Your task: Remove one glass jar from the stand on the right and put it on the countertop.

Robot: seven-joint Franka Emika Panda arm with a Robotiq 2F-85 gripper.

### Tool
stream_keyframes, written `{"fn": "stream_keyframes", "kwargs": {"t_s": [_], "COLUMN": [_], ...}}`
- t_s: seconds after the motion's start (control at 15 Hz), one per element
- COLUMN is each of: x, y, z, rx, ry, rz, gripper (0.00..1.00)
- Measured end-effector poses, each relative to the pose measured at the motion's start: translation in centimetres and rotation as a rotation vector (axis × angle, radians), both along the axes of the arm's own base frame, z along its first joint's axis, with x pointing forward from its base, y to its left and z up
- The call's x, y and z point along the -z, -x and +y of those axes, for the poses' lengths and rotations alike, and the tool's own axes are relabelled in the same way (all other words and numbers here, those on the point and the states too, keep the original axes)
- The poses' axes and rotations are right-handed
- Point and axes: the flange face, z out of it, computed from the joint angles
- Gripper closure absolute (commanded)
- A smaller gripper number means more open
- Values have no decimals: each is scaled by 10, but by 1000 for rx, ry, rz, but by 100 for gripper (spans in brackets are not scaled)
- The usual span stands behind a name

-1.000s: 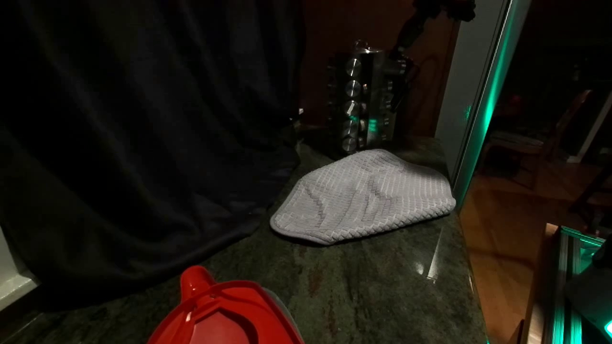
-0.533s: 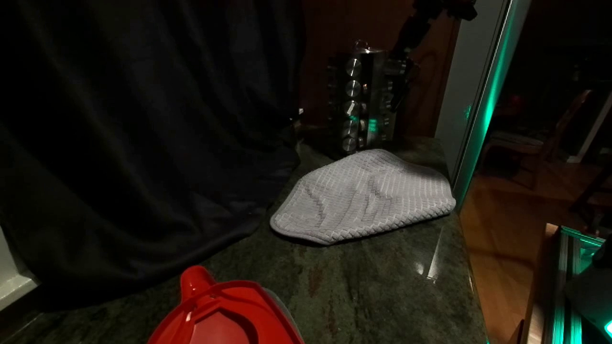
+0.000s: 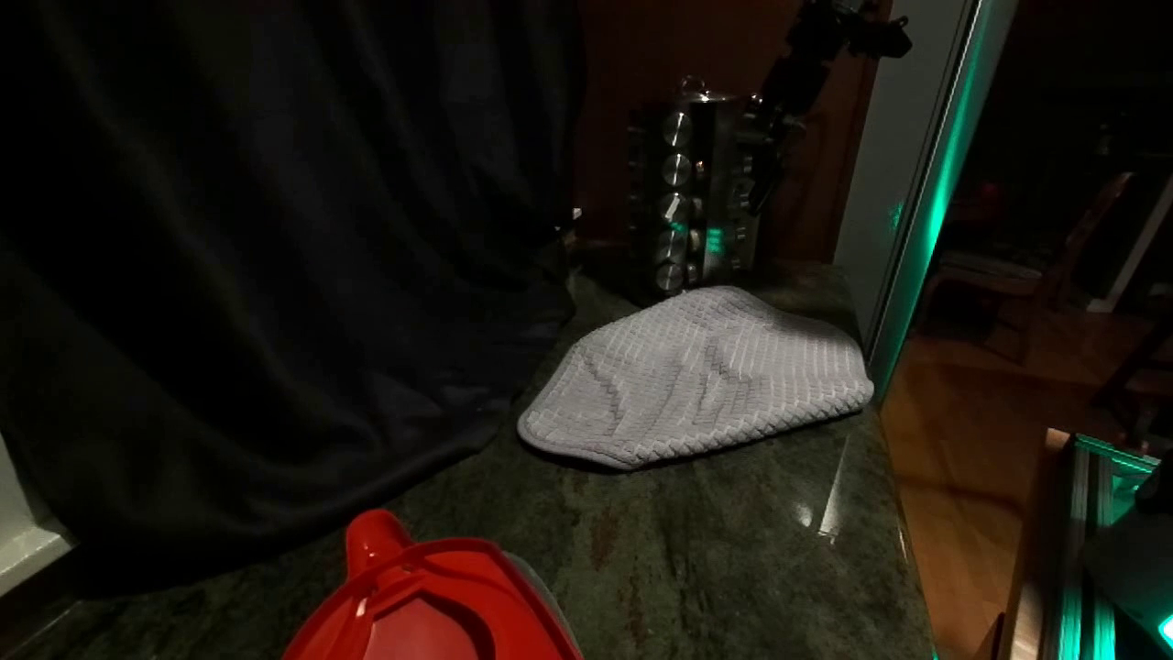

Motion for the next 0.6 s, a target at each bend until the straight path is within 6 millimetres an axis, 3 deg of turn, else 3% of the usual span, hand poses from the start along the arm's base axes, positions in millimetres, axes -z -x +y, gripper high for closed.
{"fn": "stream_keyframes", "kwargs": {"t_s": [0.13, 0.4, 0.6], "x": [4, 0, -3], "y": [-2, -3, -3], "z": [0, -1, -2], "rx": [-12, -20, -18], "ry": [2, 9, 11], "rz": [7, -3, -8], "gripper": [43, 75, 75]}}
